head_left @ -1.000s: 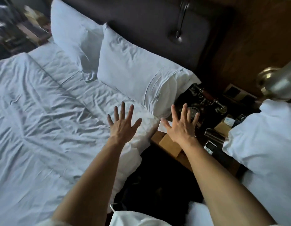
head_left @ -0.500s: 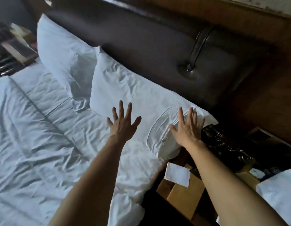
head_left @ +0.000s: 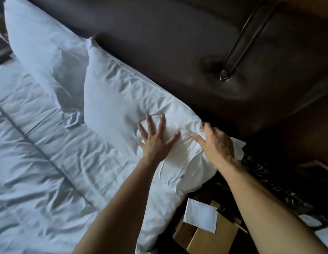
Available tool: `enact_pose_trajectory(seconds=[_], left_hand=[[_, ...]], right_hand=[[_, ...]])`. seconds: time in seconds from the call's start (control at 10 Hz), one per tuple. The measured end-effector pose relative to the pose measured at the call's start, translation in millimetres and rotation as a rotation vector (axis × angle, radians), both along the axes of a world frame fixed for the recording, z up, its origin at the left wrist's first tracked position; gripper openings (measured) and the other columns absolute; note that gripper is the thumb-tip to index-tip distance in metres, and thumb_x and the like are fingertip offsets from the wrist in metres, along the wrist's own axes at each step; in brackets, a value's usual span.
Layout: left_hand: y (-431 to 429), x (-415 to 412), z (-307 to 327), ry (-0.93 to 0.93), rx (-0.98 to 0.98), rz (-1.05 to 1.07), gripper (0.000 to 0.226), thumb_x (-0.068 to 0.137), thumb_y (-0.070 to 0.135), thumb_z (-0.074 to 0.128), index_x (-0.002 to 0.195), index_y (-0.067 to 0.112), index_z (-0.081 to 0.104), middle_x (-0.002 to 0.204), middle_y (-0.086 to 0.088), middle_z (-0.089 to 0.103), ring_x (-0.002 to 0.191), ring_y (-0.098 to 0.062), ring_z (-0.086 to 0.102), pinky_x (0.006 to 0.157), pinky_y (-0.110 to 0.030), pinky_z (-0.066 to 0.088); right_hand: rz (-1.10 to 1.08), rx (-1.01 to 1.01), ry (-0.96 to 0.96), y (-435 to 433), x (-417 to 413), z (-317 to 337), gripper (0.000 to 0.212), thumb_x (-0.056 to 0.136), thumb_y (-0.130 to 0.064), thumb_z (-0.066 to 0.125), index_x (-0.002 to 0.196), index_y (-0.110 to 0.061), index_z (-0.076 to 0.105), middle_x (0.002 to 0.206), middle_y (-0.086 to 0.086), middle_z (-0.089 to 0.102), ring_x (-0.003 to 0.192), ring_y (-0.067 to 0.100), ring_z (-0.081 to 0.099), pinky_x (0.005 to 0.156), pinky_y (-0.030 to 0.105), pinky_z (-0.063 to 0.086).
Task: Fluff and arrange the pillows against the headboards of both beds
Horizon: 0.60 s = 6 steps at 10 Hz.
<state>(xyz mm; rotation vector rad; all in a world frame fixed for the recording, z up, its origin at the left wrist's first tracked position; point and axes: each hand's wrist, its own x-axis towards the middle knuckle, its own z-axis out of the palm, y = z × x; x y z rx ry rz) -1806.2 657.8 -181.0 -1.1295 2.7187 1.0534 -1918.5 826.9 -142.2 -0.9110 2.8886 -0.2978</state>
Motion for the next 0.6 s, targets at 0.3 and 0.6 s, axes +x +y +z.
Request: enact_pose_trajectory(seconds=[0.3, 0.6], left_hand=[[16, 22, 19, 0.040, 0.010, 0.018, 0.088, 0.083, 0.086, 0.042, 0.154, 0.057, -0.003, 0.165, 0.015, -0.028, 0.153, -0.036, -0.022, 0.116, -0.072, 0.019], [34, 42, 44, -0.114, -0.035, -0.152, 0.083, 0.093, 0.075, 0.042, 0.157, 0.051, -0.005, 0.168, 0.002, -0.025, 0.154, -0.040, -0.018, 0.116, -0.067, 0.027]], right_hand=[[0.116, 0.014, 0.014, 20, 15, 46, 0.057, 0.093, -0.068, 0.047, 0.109, -0.013, 0.050, 0.099, 0.019, 0.069, 0.091, 0.041, 0.067, 0.062, 0.036, 0.036], [0.062, 0.305, 0.081, 60, 16, 58, 0.068, 0.097, -0.056, 0.052, 0.151, -0.017, 0.037, 0.130, 0.016, 0.058, 0.119, 0.036, 0.054, 0.096, 0.046, 0.040]])
